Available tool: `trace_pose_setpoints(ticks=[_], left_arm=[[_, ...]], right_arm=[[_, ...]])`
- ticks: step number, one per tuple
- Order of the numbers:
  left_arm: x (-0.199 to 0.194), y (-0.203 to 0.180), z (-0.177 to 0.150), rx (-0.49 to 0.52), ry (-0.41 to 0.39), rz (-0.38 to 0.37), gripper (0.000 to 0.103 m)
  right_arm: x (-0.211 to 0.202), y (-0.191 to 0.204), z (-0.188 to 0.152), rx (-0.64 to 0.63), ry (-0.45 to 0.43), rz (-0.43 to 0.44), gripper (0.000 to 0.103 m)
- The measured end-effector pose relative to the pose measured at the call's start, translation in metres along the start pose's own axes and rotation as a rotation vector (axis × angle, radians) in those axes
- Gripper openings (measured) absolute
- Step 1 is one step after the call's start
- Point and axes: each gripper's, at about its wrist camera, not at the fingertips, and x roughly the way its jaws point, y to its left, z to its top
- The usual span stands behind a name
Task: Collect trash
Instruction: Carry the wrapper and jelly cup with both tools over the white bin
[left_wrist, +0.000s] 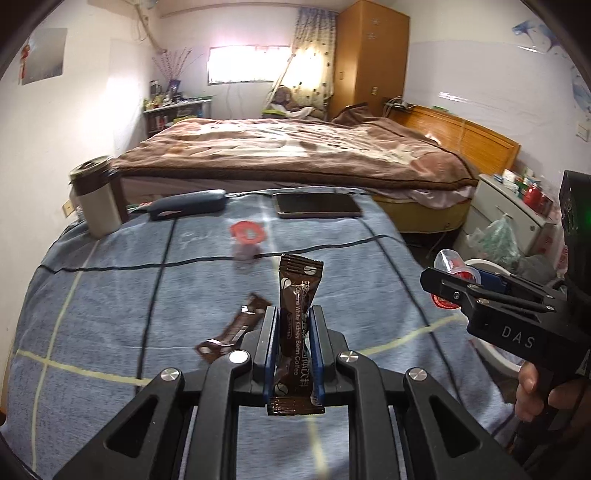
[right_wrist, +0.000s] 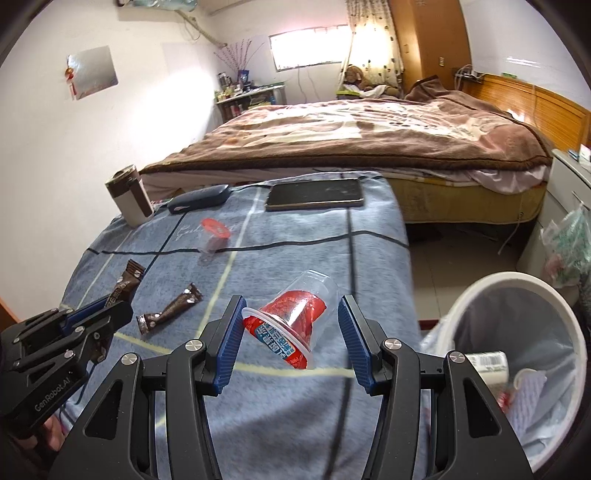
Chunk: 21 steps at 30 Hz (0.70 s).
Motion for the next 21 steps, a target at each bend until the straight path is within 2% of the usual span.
trace_pose_setpoints(ticks=[9, 21], left_arm=[[0.008, -0.054, 0.005, 0.060, -0.010, -0.094, 0.017], [0.026, -0.143, 0.011, 0.149, 0.021, -0.249, 0.017]], right_arm=[[-0.032, -0.048, -0.009, 0.059, -0.039, -0.070, 0.054], [-0.056, -0.115, -0.023, 0.151, -0.043, -0.186, 0.054]])
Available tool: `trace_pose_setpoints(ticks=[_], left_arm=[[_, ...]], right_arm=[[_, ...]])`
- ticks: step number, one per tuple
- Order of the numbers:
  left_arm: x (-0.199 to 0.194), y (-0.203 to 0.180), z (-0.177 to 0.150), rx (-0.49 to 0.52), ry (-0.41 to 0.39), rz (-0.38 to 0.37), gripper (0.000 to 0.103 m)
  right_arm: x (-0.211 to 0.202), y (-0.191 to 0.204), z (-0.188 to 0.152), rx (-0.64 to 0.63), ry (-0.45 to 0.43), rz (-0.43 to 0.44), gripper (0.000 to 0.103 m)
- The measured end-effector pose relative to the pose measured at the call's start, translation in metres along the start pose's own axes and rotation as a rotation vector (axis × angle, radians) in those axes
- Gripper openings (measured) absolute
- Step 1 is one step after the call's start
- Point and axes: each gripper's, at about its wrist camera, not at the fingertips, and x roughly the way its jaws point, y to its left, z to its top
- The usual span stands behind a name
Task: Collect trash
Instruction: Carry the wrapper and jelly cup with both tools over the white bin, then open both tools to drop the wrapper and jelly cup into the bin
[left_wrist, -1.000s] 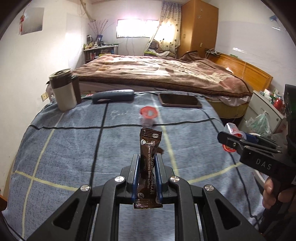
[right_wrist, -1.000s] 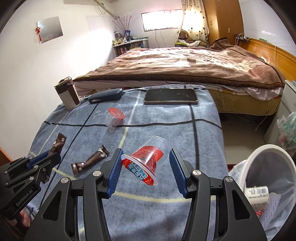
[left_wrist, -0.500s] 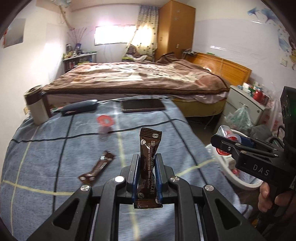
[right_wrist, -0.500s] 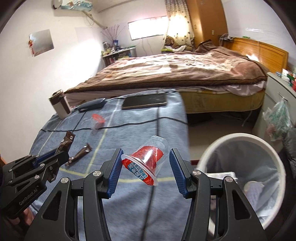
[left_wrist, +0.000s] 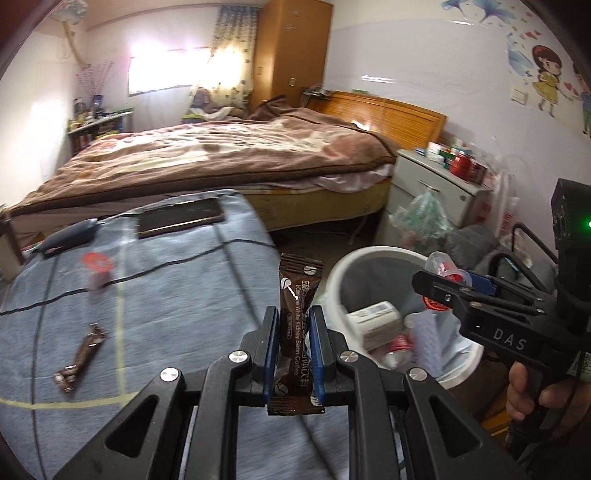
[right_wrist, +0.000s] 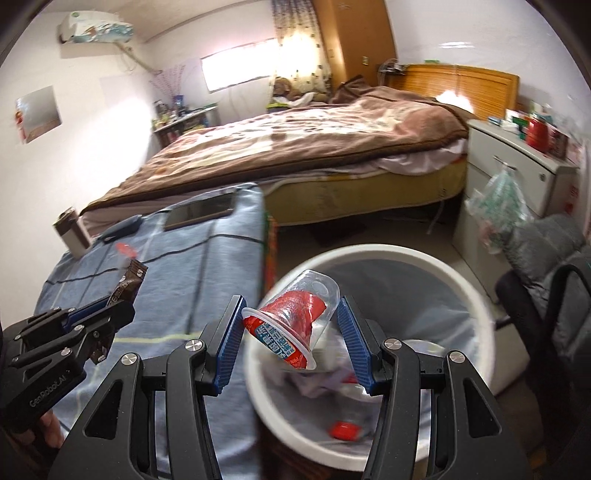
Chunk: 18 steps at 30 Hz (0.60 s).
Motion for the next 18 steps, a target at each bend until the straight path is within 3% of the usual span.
trace_pose_setpoints(ticks=[18], left_arm=[[0.056, -0.074, 0.001, 0.059, 0.106, -0.142, 0.017]], right_arm=[[0.015, -0.070, -0.022, 0.076, 0.101, -0.154, 0.054]])
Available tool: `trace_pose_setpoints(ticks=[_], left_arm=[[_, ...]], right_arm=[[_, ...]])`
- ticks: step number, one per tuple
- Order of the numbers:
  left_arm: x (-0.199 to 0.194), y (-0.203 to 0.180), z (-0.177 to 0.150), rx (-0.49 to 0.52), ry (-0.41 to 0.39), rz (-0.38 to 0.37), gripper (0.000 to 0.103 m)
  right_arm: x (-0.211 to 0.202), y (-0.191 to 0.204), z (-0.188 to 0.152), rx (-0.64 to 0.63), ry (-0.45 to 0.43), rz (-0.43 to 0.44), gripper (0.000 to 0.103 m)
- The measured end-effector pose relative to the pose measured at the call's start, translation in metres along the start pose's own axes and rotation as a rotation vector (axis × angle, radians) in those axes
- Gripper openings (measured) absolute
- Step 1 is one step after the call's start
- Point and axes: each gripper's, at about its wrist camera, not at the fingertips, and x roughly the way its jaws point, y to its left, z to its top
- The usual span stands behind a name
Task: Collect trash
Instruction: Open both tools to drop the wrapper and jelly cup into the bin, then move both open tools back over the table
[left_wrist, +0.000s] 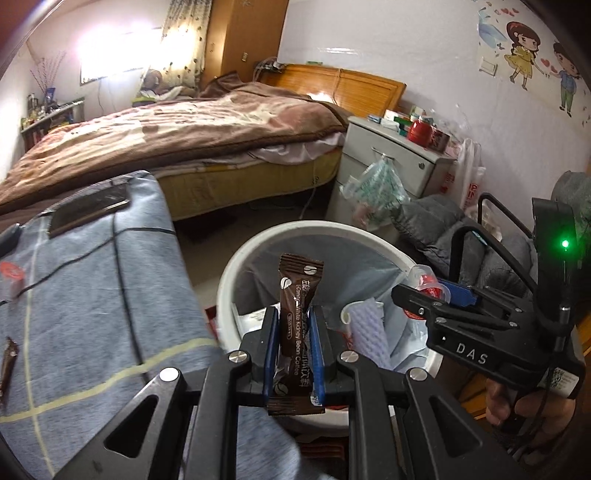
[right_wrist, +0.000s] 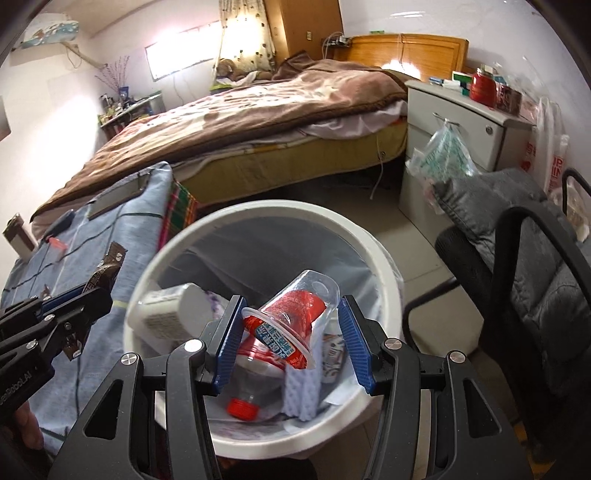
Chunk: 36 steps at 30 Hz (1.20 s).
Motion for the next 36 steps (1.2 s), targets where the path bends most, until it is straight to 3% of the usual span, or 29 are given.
trace_pose_setpoints(ticks=[8, 10, 13, 36], left_arm=[[0.010, -0.006, -0.001, -0.003, 0.022, -0.016, 0.019], [0.009, -0.006, -0.001, -0.004, 0.020, -0.009, 0.035], [0.007, -0.005, -0.001, -0.007, 0.012, -0.003, 0.046], [-0.047, 0.048, -0.014, -0.085, -0.097, 0.092, 0.059]], right_arm=[[0.006, -0.002, -0.003, -0.043, 0.030, -0.026, 0.054], [0.006, -0.003, -0.004, -0.043, 0.028, -0.025, 0.060], [0.005, -0.004, -0.004, -0.037, 0.021, -0.016, 0.062], [-0.016, 0.036, -0.003, -0.047, -0.071, 0.008, 0.062]])
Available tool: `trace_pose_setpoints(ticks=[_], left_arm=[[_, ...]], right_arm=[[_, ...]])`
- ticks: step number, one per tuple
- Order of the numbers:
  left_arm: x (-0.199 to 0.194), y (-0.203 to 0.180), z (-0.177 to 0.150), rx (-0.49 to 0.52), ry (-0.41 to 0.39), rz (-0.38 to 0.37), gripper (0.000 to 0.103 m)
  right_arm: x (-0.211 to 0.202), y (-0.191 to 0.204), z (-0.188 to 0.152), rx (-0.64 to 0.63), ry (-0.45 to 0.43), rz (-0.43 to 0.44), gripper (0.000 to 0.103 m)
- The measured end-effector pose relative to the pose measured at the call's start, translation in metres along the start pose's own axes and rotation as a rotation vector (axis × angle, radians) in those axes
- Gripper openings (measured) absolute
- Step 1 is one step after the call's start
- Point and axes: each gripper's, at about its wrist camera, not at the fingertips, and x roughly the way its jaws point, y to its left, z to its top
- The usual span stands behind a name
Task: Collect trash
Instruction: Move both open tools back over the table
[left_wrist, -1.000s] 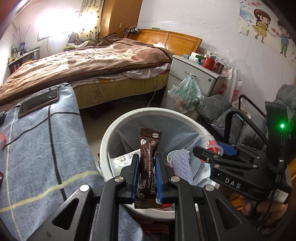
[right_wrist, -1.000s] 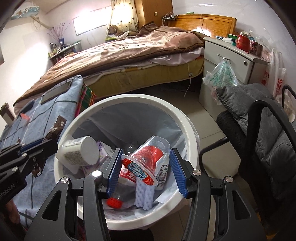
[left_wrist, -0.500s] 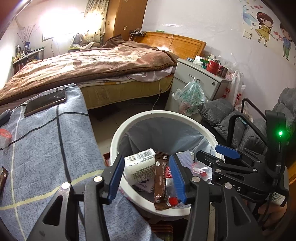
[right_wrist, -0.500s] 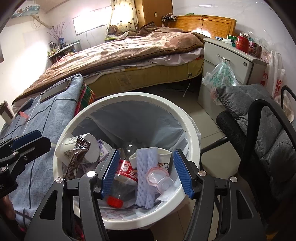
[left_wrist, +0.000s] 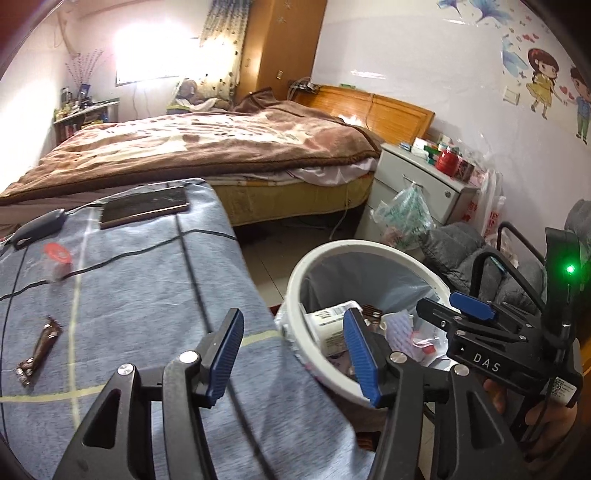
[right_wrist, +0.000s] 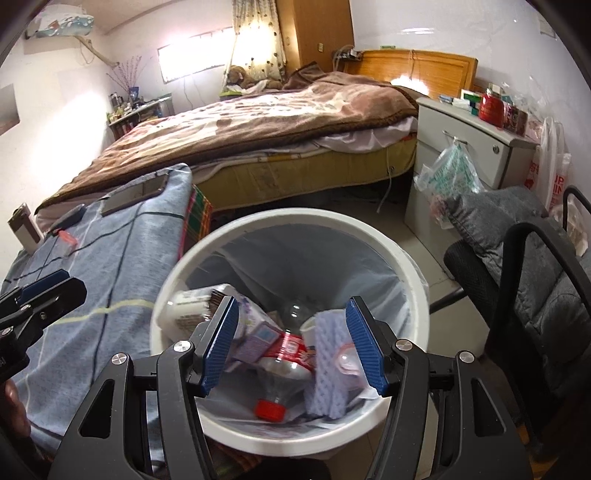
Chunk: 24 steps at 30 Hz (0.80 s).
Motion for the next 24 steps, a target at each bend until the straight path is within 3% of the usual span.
trace_pose_setpoints(ticks=[12, 24], left_arm=[[-0.035, 0.053, -0.014, -0.043, -0.054, 0.125, 0.060], [-0.059, 0.139, -0.040, -0.157, -0.030, 0.283, 0.060]], right_arm=[[-0.005, 0.050, 0.001, -0.056, -0.040, 0.081, 0.062], [0.002, 0.107, -0.003, -0.151, -0.020, 0.181, 0.062]])
